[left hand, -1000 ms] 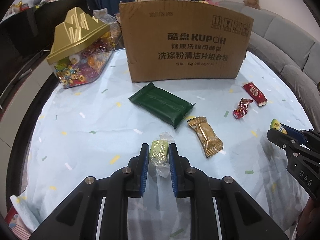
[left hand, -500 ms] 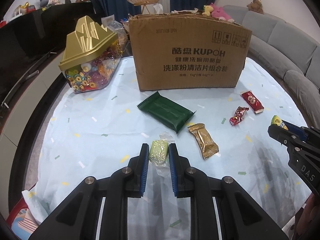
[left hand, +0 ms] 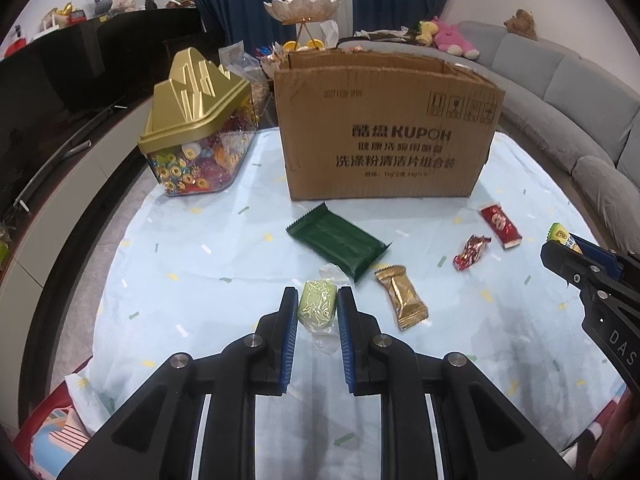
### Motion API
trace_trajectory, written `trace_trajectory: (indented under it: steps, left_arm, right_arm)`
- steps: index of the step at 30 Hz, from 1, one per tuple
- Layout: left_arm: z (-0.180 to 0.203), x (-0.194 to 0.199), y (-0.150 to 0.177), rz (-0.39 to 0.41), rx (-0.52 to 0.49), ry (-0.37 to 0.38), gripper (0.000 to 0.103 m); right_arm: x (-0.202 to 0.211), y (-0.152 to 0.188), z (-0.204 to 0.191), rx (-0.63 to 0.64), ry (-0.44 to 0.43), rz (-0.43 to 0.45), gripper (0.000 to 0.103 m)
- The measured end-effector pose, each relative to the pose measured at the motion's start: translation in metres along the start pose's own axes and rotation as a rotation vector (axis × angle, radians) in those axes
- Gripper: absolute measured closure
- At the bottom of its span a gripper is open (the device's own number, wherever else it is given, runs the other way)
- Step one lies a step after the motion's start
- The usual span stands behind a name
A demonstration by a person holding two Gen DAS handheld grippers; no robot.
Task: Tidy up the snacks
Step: 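Lift both held candies and carry them over the cardboard box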
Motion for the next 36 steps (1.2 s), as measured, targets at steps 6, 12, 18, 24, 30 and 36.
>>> trace_trajectory:
  steps: [6, 12, 18, 24, 30, 36]
  left_arm:
    - [0.003, 0.008, -0.009, 0.007, 0.017, 0.000, 0.082]
    - [0.005, 0.018, -0.022, 0.025, 0.034, 0.001, 0.082]
    - [0.009, 0.025, -0.035, 0.039, 0.047, 0.008, 0.083]
    - [0.015, 0.031, -0.052, 0.060, 0.064, 0.011, 0.082]
    - [0.022, 0.035, -0.075, 0.082, 0.073, 0.021, 0.082]
    - [0.031, 0.036, -0.096, 0.106, 0.074, 0.028, 0.082]
  right_arm:
    - [0.011, -0.013, 0.000, 0.016, 0.006, 0.030, 0.080]
    - [0.018, -0.026, 0.000, 0.018, 0.005, 0.054, 0.080]
    - [0.025, -0.040, 0.005, 0.010, 0.005, 0.079, 0.080]
    - [0.027, -0.055, 0.013, -0.003, 0.008, 0.094, 0.080]
    - [0.028, -0.070, 0.021, -0.010, 0.020, 0.112, 0.080]
    - [0.029, -0.088, 0.029, -0.009, 0.026, 0.133, 0.080]
Point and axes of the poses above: each gripper's, at about its wrist camera, not at the fingertips, and x roughly against the way its jaws point, z to its right, y to its underside, the point moved 1 cm from there along -x, roughly the way its jaws point, and after that the axes turned 13 degrees about x, right-handed, at the moved point
